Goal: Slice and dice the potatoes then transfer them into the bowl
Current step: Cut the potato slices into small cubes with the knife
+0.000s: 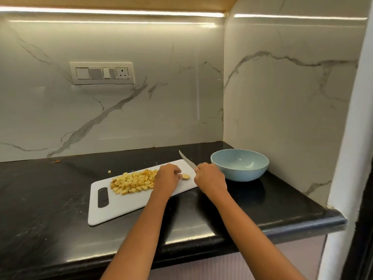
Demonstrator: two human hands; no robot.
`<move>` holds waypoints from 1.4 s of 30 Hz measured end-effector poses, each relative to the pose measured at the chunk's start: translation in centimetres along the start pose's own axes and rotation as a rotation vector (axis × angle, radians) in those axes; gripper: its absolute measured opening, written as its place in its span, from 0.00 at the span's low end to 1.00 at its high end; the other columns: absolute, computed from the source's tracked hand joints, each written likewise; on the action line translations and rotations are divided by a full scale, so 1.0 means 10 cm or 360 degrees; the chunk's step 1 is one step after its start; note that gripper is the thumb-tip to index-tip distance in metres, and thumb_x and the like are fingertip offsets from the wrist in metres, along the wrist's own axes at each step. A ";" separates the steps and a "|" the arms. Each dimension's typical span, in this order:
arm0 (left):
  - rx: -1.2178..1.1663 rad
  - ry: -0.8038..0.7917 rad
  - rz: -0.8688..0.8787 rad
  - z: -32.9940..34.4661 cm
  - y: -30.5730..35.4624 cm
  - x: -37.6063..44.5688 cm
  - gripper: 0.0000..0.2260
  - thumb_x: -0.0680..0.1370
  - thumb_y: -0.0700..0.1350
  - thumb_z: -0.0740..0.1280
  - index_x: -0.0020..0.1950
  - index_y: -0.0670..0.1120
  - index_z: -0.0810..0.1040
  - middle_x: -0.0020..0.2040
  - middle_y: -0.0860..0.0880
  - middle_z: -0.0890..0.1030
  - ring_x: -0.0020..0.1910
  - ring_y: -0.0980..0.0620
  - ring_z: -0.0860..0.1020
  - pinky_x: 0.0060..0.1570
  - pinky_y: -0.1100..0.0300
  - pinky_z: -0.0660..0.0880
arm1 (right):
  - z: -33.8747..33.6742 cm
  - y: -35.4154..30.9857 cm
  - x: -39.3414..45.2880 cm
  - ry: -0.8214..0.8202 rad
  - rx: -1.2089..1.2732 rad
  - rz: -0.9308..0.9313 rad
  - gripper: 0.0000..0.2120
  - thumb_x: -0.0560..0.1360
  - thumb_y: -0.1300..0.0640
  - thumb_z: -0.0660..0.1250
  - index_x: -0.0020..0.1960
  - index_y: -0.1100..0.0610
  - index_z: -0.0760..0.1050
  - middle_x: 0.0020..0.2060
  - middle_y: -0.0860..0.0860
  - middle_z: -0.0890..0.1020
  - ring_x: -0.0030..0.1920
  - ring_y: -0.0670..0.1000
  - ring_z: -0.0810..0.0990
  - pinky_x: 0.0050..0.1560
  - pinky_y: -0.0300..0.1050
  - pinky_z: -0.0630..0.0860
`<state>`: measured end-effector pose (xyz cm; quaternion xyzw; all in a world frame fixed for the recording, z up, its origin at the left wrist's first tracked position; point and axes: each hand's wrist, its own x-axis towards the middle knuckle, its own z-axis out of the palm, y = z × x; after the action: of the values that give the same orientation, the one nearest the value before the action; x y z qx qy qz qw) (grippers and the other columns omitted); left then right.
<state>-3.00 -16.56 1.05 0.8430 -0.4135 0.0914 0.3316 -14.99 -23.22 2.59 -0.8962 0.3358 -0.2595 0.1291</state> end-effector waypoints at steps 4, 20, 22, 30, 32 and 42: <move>-0.0079 0.0003 -0.0008 0.02 0.04 -0.07 0.08 0.75 0.41 0.68 0.52 0.42 0.83 0.51 0.45 0.83 0.50 0.50 0.79 0.52 0.63 0.71 | -0.02 -0.03 -0.20 -0.0149 -0.0136 0.0086 0.14 0.80 0.55 0.57 0.61 0.60 0.72 0.55 0.56 0.78 0.53 0.55 0.78 0.43 0.43 0.69; -0.0210 0.0026 -0.0085 0.05 0.09 -0.04 0.06 0.73 0.42 0.71 0.48 0.43 0.84 0.47 0.46 0.84 0.43 0.54 0.76 0.42 0.63 0.67 | -0.07 -0.14 -0.33 -0.0166 -0.0329 -0.0036 0.13 0.80 0.59 0.57 0.62 0.60 0.72 0.56 0.57 0.78 0.53 0.54 0.79 0.44 0.42 0.69; -0.0233 0.0034 -0.0061 0.05 0.08 -0.04 0.07 0.73 0.40 0.71 0.49 0.42 0.84 0.48 0.45 0.84 0.46 0.51 0.79 0.42 0.64 0.68 | -0.08 -0.16 -0.34 -0.0169 -0.0352 -0.0066 0.13 0.80 0.59 0.57 0.63 0.60 0.71 0.56 0.57 0.77 0.54 0.55 0.78 0.48 0.43 0.72; -0.0282 -0.0002 -0.0059 0.05 0.03 0.00 0.09 0.72 0.39 0.72 0.51 0.39 0.83 0.50 0.43 0.83 0.50 0.48 0.79 0.51 0.60 0.73 | -0.10 -0.17 -0.39 -0.0149 -0.0411 -0.0121 0.13 0.79 0.60 0.59 0.62 0.60 0.72 0.55 0.56 0.78 0.53 0.54 0.79 0.47 0.43 0.73; -0.0299 -0.0005 -0.0065 0.05 0.02 0.01 0.08 0.71 0.39 0.72 0.50 0.40 0.83 0.49 0.43 0.83 0.49 0.48 0.79 0.50 0.60 0.73 | -0.10 -0.18 -0.40 -0.0143 -0.0390 -0.0119 0.13 0.79 0.60 0.60 0.62 0.60 0.72 0.55 0.56 0.78 0.53 0.54 0.79 0.48 0.43 0.73; -0.0340 -0.0038 -0.0069 0.06 -0.01 0.03 0.06 0.71 0.38 0.73 0.47 0.39 0.84 0.46 0.43 0.84 0.47 0.48 0.80 0.48 0.58 0.74 | -0.05 -0.22 -0.32 -0.0150 -0.0345 -0.0086 0.12 0.79 0.63 0.57 0.62 0.60 0.72 0.55 0.57 0.78 0.53 0.54 0.79 0.47 0.42 0.72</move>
<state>-2.85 -17.13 0.68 0.8126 -0.4065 0.0294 0.4165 -16.16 -19.52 2.68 -0.9249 0.3313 -0.1824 0.0400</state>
